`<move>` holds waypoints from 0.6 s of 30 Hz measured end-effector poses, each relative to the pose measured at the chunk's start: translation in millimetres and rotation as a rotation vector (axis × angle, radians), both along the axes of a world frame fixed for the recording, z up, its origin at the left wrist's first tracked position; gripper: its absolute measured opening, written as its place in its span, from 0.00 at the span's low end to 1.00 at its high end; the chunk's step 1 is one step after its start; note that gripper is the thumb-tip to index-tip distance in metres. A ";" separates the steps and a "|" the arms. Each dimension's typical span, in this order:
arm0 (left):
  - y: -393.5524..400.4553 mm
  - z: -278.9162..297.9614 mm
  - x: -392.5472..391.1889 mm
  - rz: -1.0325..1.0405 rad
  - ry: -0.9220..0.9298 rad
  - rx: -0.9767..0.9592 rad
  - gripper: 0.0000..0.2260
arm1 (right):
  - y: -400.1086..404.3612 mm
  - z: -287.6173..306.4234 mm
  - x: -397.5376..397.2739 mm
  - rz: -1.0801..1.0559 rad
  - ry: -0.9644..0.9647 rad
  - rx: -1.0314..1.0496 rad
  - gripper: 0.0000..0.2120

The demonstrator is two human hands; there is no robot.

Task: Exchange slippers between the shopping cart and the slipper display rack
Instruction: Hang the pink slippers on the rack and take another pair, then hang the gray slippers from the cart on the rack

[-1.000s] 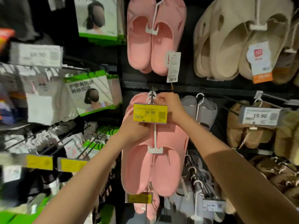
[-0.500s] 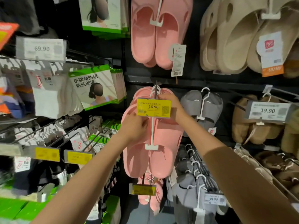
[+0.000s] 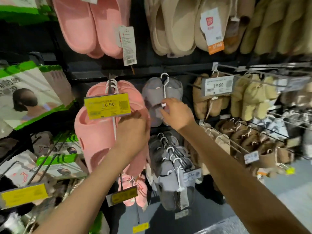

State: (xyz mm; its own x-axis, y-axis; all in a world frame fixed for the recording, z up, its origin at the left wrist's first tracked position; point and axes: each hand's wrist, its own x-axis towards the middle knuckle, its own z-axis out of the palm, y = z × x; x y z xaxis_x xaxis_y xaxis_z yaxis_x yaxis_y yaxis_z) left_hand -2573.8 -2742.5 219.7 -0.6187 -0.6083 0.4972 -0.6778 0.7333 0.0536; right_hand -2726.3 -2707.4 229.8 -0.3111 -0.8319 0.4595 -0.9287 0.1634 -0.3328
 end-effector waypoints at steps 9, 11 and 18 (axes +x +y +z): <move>118.0 -60.2 -151.2 -0.595 -0.140 0.229 0.10 | 231.9 -73.6 -103.2 -0.700 -0.124 0.180 0.15; 166.0 -64.7 -180.7 -0.708 -0.156 0.254 0.11 | 296.2 -78.1 -112.3 -0.868 -0.173 0.172 0.14; 340.7 -79.5 -266.6 -1.191 -0.172 0.242 0.22 | 500.8 -77.6 -107.8 -1.306 -0.228 0.037 0.15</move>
State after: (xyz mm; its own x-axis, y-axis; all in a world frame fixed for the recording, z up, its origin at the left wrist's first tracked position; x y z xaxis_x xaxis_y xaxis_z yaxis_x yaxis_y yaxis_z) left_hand -2840.4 -2401.8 140.2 -0.8975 0.3165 0.3071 0.3971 0.8829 0.2505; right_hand -2834.1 -2206.5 152.2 -0.9535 0.1244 0.2744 -0.0078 0.9003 -0.4353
